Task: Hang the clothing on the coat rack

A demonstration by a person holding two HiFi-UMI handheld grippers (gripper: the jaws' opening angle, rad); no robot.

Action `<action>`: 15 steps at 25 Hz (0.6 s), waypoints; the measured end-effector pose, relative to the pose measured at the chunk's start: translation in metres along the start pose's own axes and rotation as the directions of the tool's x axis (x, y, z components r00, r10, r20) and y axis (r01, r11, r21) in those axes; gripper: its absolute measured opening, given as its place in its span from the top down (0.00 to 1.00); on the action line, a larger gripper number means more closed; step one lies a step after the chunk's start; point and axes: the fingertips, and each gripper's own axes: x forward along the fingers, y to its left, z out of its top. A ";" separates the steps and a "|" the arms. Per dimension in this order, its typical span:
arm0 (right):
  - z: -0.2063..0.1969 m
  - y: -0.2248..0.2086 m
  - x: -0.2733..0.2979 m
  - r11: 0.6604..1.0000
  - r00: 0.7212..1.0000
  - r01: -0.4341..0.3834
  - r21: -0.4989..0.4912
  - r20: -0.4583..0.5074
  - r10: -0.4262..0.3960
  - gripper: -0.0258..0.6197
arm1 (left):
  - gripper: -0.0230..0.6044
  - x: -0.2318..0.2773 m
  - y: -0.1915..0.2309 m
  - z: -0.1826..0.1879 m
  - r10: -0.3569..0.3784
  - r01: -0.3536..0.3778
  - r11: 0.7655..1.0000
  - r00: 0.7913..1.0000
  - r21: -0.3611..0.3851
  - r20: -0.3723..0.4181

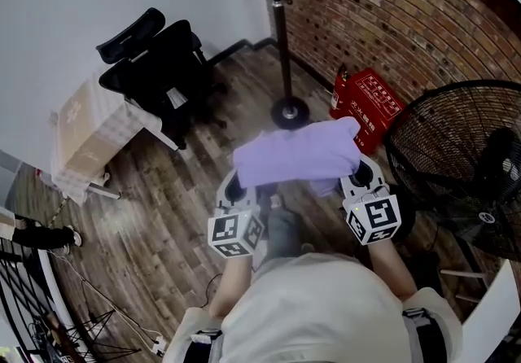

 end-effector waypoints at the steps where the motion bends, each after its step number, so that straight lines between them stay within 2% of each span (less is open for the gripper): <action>1: -0.001 -0.003 0.005 1.000 1.000 0.004 0.002 -0.004 -0.004 0.87 | 0.87 0.007 0.002 0.000 -0.003 0.003 1.000 1.000 -0.002 -0.002; 15: 0.017 -0.042 0.114 0.999 0.999 0.036 -0.009 0.004 -0.036 0.87 | 0.87 0.116 0.043 0.038 -0.039 0.039 0.999 0.999 0.005 0.011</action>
